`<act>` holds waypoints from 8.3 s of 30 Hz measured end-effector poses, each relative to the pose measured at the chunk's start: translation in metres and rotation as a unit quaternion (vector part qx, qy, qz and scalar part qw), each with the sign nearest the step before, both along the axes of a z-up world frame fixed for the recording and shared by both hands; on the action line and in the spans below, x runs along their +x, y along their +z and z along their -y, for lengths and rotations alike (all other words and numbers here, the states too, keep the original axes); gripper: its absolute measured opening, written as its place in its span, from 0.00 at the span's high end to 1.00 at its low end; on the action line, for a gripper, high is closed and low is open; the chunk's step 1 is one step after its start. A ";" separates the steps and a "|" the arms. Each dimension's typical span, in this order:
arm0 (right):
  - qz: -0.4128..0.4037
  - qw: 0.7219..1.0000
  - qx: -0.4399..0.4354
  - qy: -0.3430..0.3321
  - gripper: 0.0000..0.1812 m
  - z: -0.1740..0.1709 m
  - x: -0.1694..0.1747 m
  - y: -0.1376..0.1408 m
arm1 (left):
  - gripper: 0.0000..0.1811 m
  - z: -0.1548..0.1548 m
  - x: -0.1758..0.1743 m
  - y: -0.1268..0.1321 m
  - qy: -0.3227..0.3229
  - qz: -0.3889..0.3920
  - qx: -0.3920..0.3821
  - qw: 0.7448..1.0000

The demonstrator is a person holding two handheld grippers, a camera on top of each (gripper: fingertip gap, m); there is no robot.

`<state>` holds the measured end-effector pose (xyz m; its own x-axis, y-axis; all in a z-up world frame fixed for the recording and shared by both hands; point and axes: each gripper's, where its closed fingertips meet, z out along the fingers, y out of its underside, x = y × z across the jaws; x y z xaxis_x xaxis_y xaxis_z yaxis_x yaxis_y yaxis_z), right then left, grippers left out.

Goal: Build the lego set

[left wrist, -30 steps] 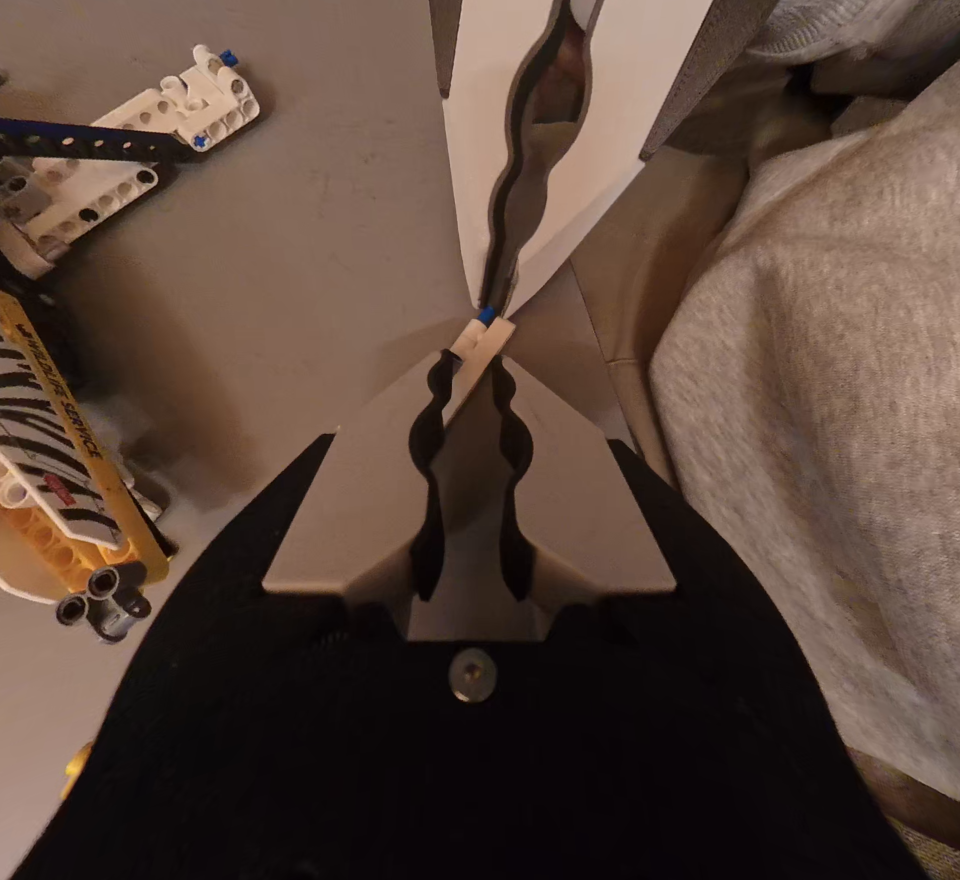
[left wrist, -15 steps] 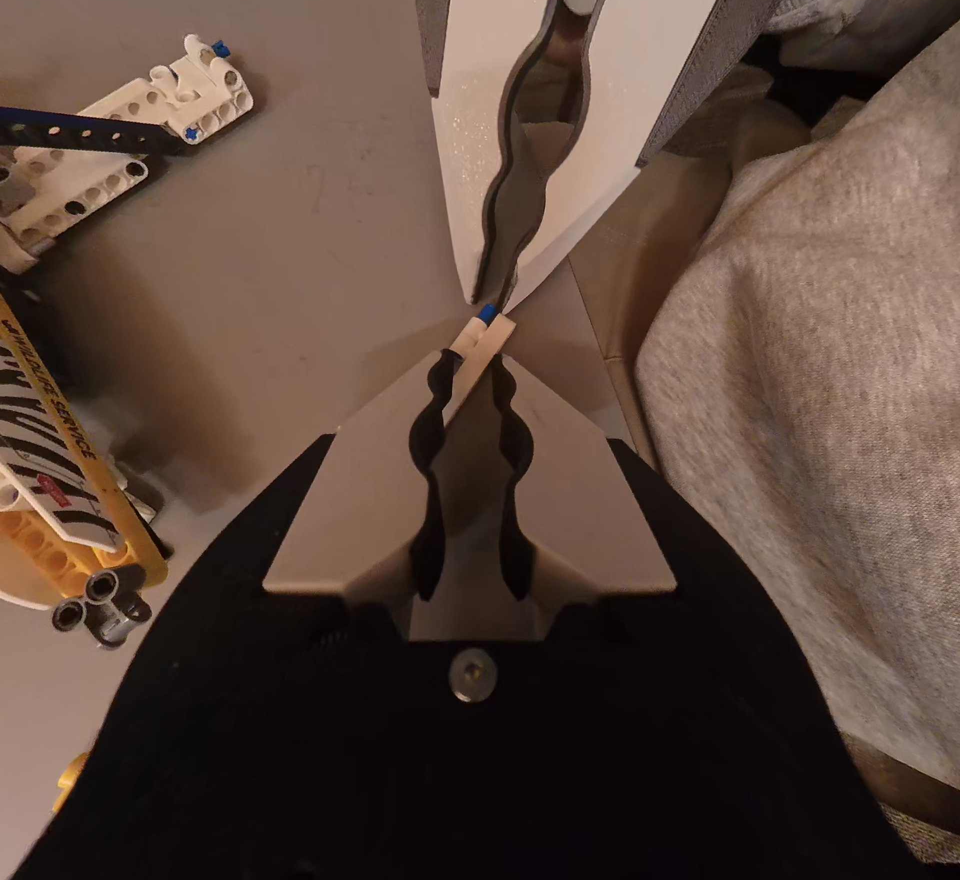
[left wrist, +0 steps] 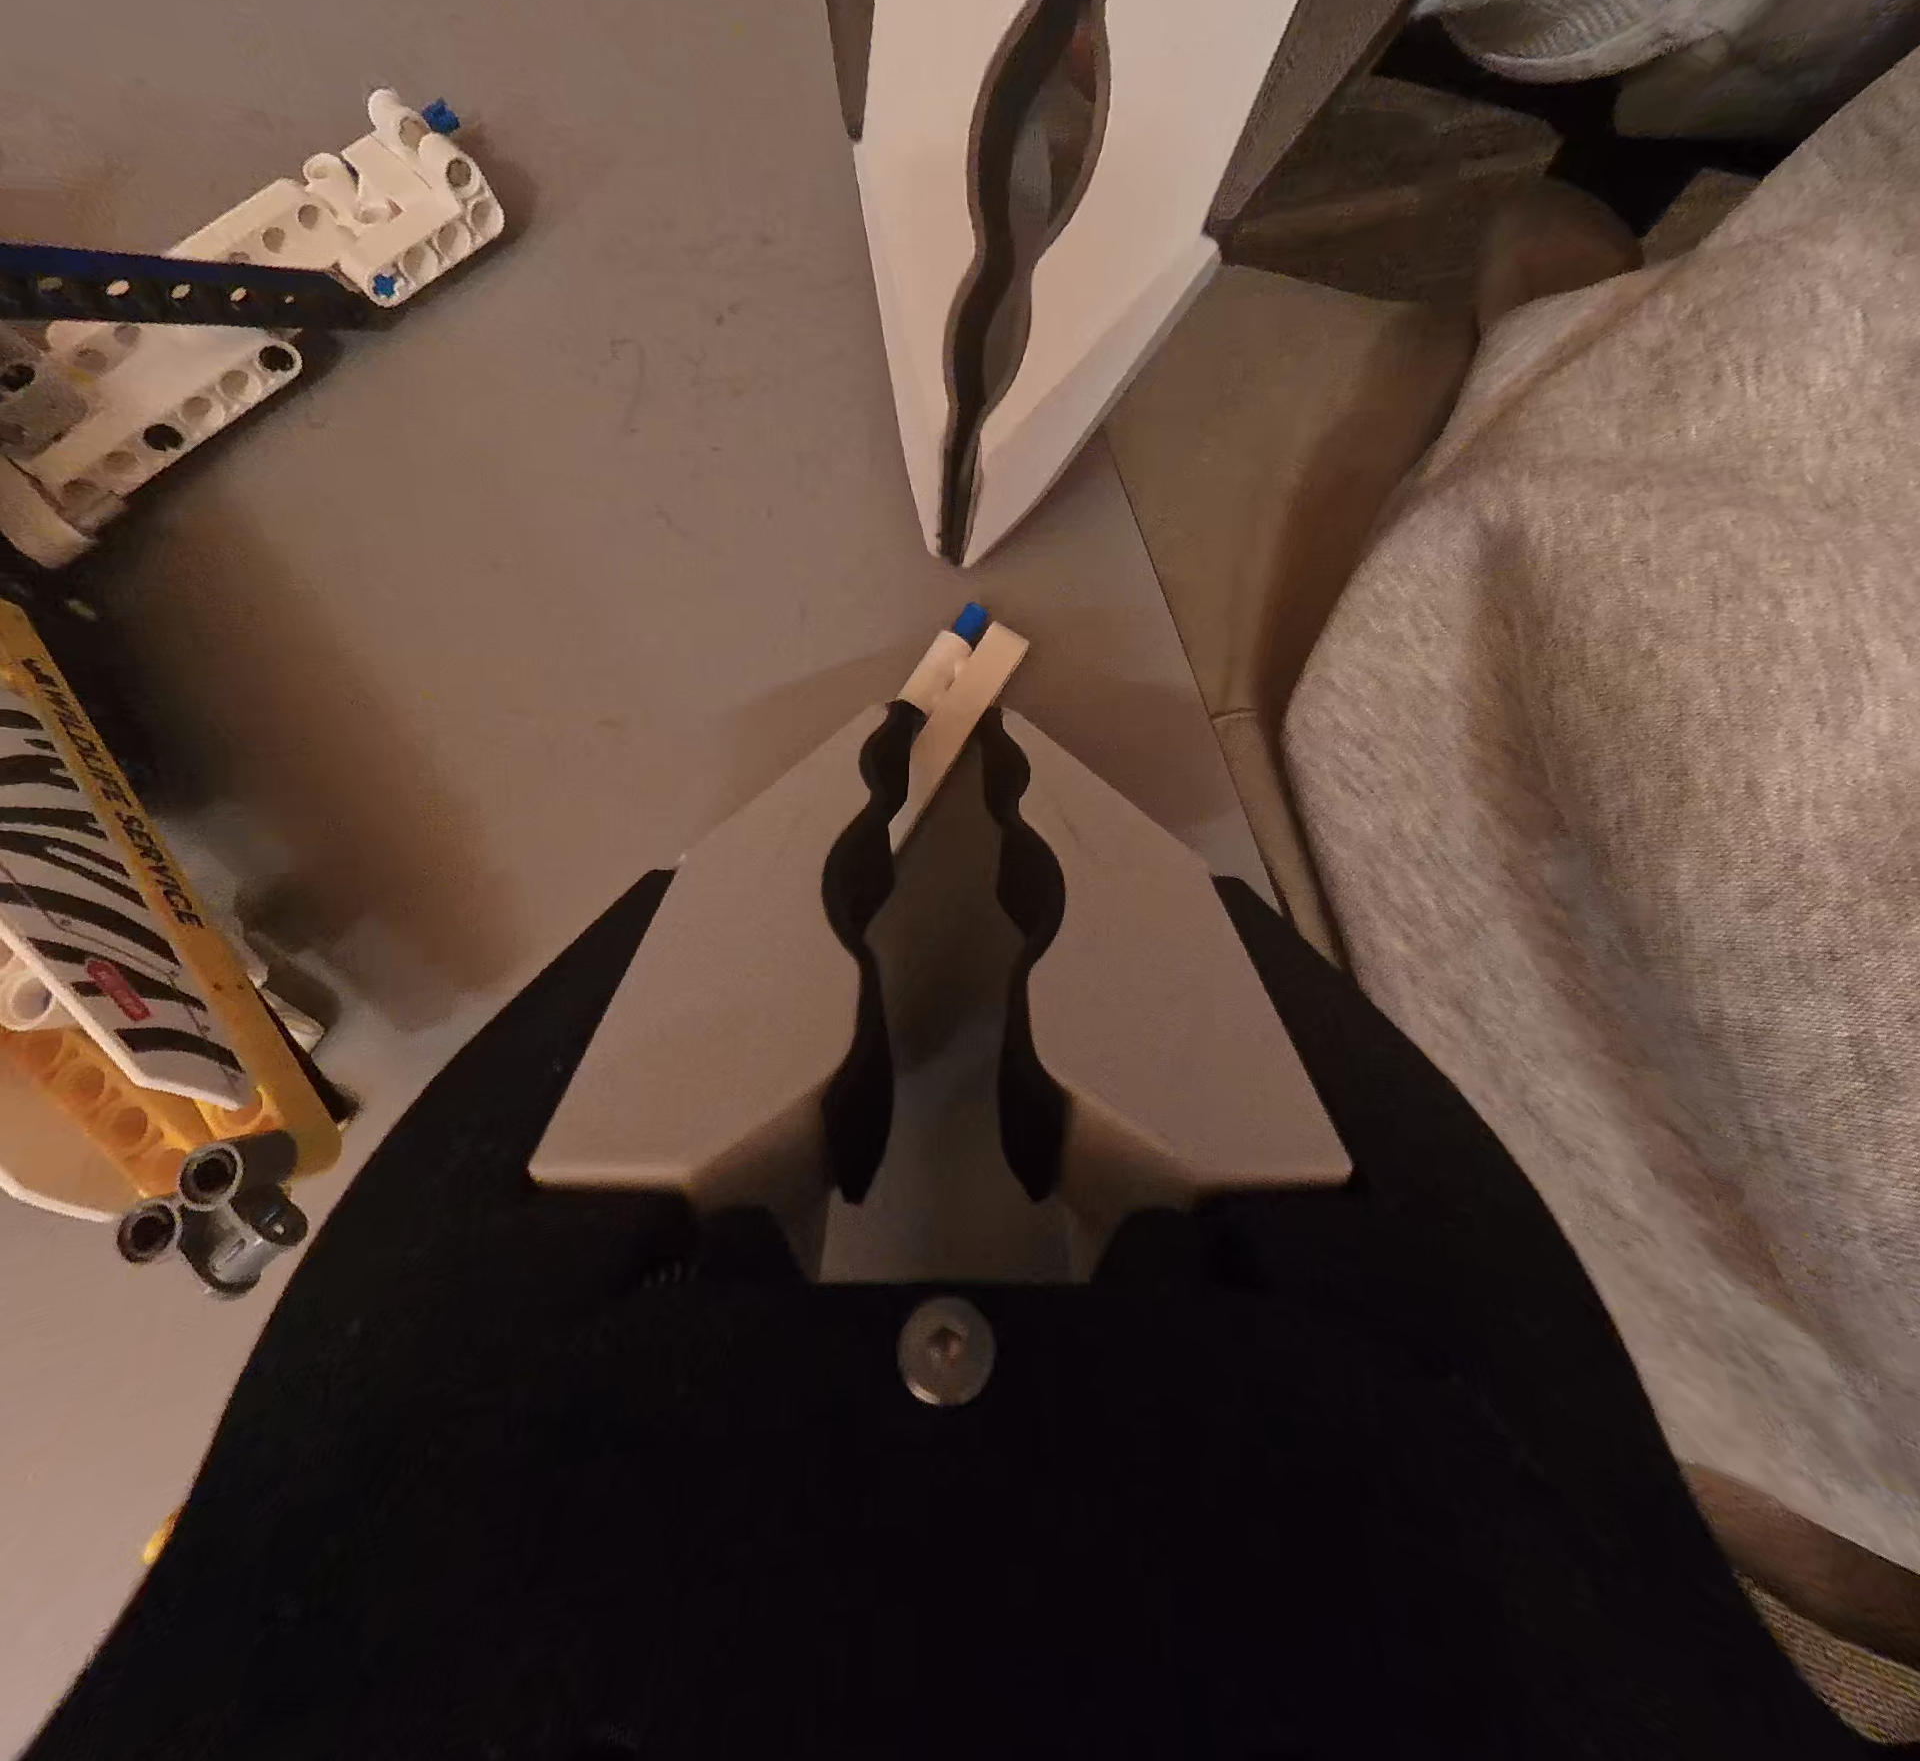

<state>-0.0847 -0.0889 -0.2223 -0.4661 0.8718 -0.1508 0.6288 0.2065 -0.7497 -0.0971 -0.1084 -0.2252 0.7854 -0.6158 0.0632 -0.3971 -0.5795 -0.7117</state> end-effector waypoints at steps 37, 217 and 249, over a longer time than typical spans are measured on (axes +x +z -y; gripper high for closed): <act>-0.040 0.997 -0.045 0.042 0.99 0.023 -0.001 0.017 | 0.95 -0.004 0.015 0.002 -0.029 -0.043 0.047 0.998; -0.009 0.694 0.246 -0.676 0.76 -0.265 0.602 -0.124 | 0.96 -0.069 0.214 0.057 -0.058 0.165 0.003 0.985; 0.023 0.280 -0.343 -0.896 0.98 -0.141 0.820 -0.667 | 0.96 -0.144 0.433 -0.060 -0.126 0.092 -0.228 0.961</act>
<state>0.7355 0.0523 -0.8894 0.6438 -0.5431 -0.5390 -0.7266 -0.6547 -0.2083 0.3359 0.0360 -0.2849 0.5641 -0.6605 0.4955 -0.4576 -0.7496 -0.4782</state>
